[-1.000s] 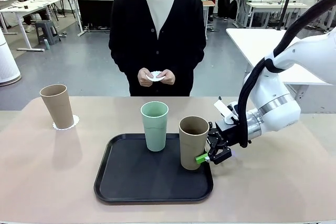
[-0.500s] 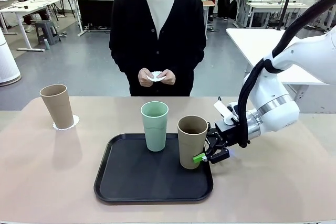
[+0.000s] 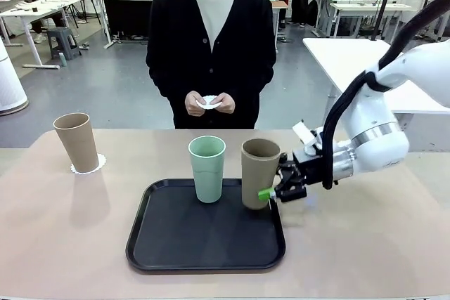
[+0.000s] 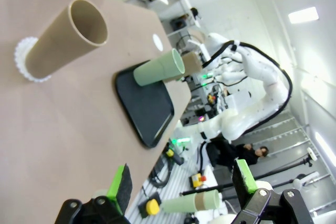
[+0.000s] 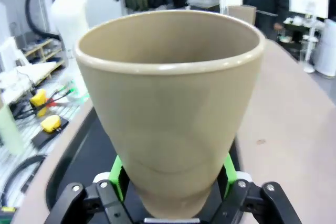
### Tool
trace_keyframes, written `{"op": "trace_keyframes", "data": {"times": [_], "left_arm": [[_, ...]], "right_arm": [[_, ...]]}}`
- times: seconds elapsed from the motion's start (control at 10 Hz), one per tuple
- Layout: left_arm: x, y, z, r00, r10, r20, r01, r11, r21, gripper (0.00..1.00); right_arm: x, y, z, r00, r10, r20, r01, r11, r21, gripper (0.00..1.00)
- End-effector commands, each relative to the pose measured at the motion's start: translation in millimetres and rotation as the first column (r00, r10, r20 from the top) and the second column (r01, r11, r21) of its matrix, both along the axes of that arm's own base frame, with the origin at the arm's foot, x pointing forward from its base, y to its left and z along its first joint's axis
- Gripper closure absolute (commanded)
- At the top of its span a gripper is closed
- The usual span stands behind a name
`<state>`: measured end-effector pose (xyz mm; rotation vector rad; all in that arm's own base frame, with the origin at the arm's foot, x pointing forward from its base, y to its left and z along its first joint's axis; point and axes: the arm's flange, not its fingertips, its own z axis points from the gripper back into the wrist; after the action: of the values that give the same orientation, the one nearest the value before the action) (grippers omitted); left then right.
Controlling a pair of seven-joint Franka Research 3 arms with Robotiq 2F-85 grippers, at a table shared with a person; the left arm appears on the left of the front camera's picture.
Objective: Place coasters on the table and set cups on them.
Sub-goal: Take one Reusable plastic cup from the Flat Tray and place it on a coaster set by the human.
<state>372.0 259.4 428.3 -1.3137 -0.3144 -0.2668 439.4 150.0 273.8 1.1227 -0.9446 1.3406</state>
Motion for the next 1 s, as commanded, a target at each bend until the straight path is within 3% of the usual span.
{"op": "trace_keyframes", "data": {"times": [0.0, 0.4, 0.7, 0.9], "left_arm": [[-1, 1, 1, 1.000, 0.003, 0.001, -0.003, 1.000, 0.002, 0.00], [-1, 1, 1, 1.000, 0.003, 0.001, -0.003, 1.000, 0.002, 0.00], [-1, 1, 1, 1.000, 0.003, 0.001, -0.003, 1.000, 0.002, 0.00], [-1, 1, 1, 1.000, 0.003, 0.001, -0.003, 1.000, 0.002, 0.00]], "right_arm": [[-10, -17, 57, 0.983, -0.165, -0.078, 0.166, 0.986, 0.007, 0.79], [-17, -17, 136, 0.976, -0.210, -0.049, 0.205, 0.974, -0.093, 0.79], [-15, -14, 151, 0.975, -0.218, -0.044, 0.211, 0.969, -0.128, 0.79], [-15, -15, 153, 0.979, -0.205, -0.019, 0.203, 0.976, -0.074, 0.79]]}}
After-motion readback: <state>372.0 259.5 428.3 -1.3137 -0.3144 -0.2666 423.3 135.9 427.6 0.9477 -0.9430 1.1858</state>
